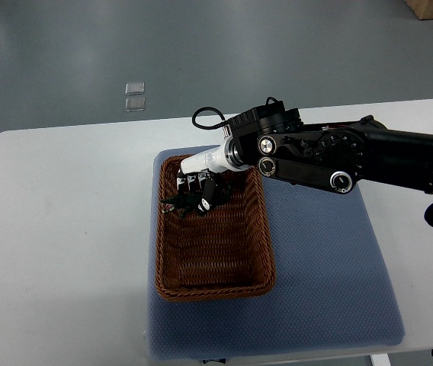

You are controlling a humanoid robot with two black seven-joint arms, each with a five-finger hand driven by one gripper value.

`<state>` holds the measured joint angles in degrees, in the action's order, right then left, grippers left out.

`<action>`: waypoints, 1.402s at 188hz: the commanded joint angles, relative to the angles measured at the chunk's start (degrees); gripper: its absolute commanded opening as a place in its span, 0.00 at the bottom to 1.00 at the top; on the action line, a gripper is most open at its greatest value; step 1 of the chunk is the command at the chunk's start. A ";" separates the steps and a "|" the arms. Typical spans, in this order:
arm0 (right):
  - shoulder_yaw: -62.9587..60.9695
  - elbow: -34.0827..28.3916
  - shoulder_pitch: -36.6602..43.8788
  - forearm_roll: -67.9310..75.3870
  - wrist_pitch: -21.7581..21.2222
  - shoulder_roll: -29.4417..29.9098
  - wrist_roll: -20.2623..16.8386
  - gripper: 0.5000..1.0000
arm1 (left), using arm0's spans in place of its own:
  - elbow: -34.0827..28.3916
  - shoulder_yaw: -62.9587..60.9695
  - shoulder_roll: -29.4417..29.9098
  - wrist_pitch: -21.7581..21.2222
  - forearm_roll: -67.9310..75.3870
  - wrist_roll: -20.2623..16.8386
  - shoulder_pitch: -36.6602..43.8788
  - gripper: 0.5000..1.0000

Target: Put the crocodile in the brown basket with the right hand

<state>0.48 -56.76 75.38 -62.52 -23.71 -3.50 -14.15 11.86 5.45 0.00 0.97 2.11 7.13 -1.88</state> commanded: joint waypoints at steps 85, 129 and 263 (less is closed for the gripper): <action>-1.09 0.43 -0.84 0.03 -0.55 -2.30 0.00 0.85 | 0.00 0.00 0.00 0.00 0.00 -0.01 0.03 1.00; -14.18 0.51 -1.28 1.17 -0.29 -7.57 0.53 0.86 | 0.00 -0.08 0.00 0.00 0.00 -0.01 0.03 1.00; -70.61 10.09 -35.30 44.76 12.10 -1.33 13.97 0.85 | 0.09 -0.52 0.00 0.00 0.00 -0.01 0.03 1.00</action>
<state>-66.95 -50.11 42.13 -25.49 -12.00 -7.14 -3.82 11.88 4.92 0.00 0.89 2.11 7.09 -1.86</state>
